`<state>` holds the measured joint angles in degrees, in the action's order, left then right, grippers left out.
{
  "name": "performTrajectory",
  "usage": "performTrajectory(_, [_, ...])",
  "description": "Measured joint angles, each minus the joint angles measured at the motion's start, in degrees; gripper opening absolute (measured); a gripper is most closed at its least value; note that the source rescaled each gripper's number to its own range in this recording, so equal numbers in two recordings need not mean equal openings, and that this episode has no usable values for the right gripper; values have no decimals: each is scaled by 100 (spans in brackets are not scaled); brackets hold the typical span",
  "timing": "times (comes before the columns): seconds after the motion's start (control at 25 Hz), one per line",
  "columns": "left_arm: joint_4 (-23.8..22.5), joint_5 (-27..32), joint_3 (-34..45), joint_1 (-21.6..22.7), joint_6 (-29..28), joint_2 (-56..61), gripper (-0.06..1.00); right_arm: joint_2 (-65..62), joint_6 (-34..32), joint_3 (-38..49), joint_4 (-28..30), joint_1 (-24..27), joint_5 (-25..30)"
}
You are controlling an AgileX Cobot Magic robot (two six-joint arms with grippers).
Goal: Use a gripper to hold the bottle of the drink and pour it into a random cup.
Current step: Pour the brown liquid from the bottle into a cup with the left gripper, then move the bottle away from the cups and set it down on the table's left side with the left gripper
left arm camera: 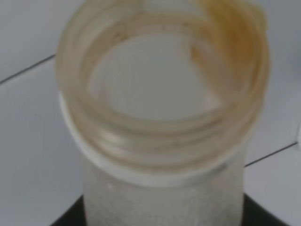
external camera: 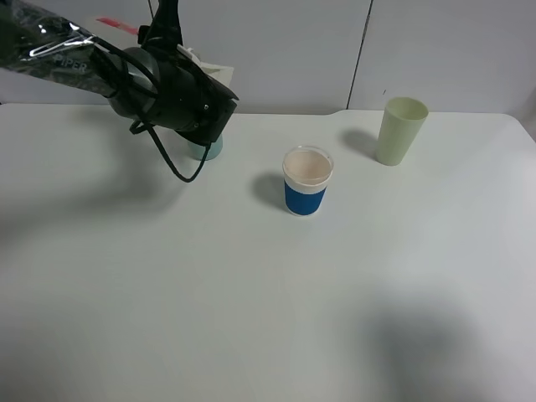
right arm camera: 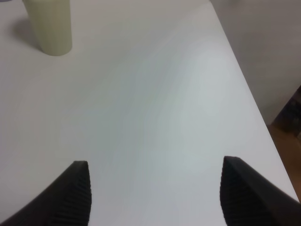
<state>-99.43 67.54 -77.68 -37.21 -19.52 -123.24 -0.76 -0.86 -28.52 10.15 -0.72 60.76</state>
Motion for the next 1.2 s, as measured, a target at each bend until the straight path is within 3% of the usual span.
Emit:
performTrajectory(0.2, [63,-697,0,-45,-584,80,0,0,0,0,0,0,0])
performTrajectory(0.48, [767,-1623,0,-113,-1177,604,0,0,0,0,0,0,0])
performTrajectory(0.8, [2357,-2717,74,-132,-1699,1496,0,0,0,0,0,0,0])
performTrajectory(1.2, [3370,-5587,1592,-87,-1864,3159,0,0,0,0,0,0,0])
